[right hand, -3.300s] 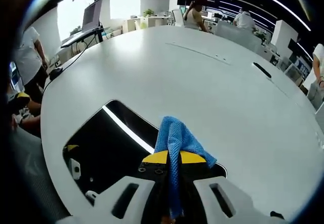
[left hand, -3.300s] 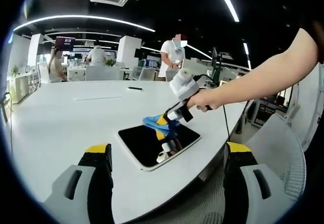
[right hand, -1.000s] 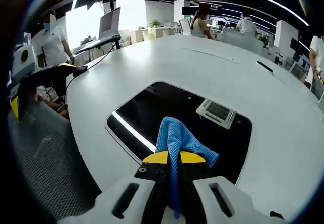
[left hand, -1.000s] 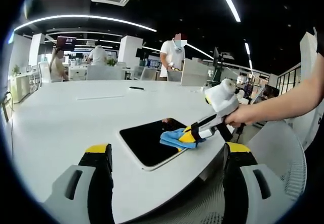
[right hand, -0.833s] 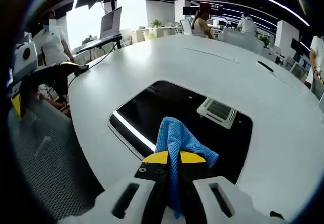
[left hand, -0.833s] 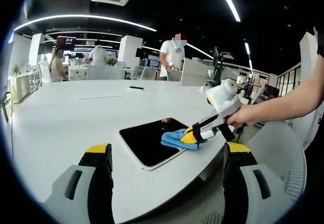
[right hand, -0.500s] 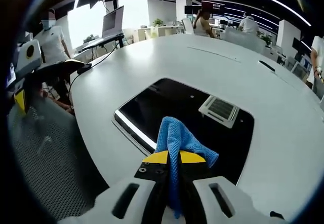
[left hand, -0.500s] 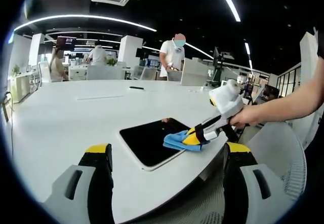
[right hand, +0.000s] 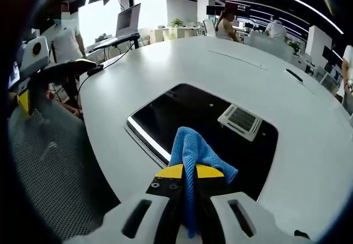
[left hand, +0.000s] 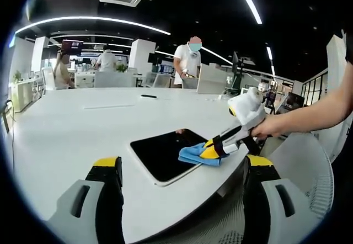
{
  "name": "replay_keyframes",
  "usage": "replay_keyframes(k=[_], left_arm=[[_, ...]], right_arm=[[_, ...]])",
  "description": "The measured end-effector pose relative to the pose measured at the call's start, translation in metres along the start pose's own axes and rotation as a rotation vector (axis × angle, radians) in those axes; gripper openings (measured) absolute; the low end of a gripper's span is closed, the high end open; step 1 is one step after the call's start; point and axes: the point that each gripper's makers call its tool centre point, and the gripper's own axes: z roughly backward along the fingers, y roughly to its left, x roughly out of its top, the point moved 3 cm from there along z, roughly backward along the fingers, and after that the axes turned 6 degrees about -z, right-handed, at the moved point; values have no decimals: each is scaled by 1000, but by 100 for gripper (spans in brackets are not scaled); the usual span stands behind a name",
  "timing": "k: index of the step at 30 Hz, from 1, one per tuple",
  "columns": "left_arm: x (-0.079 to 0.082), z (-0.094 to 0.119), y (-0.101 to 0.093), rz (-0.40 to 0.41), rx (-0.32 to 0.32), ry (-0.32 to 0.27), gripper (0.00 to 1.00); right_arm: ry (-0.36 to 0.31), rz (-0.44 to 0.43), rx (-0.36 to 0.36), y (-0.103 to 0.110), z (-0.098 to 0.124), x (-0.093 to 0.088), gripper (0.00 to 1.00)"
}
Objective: Wipe the mirror surface with the cleaning cloth until all visible marks leave the cleaned area.
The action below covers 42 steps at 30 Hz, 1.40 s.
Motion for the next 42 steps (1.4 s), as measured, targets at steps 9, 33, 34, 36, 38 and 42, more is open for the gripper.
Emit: replay_keyframes(k=[9, 33, 34, 36, 38, 42], left_arm=[[-1, -1, -1, 0, -3, 5, 89], [-1, -1, -1, -4, -3, 6, 90], [0, -1, -1, -4, -2, 5, 90], [-1, -1, -1, -4, -4, 7, 90], [-1, -1, -1, -4, -4, 7, 91], [-1, -1, 0, -5, -1, 7, 93]], right_arm=[[6, -3, -3, -11, 6, -5, 1], [16, -45, -36, -43, 24, -20, 1], [16, -45, -36, -43, 24, -20, 1], [15, -48, -34, -43, 24, -20, 1], [15, -47, -35, -43, 24, -20, 1], [18, -46, -32, -43, 24, -20, 1]])
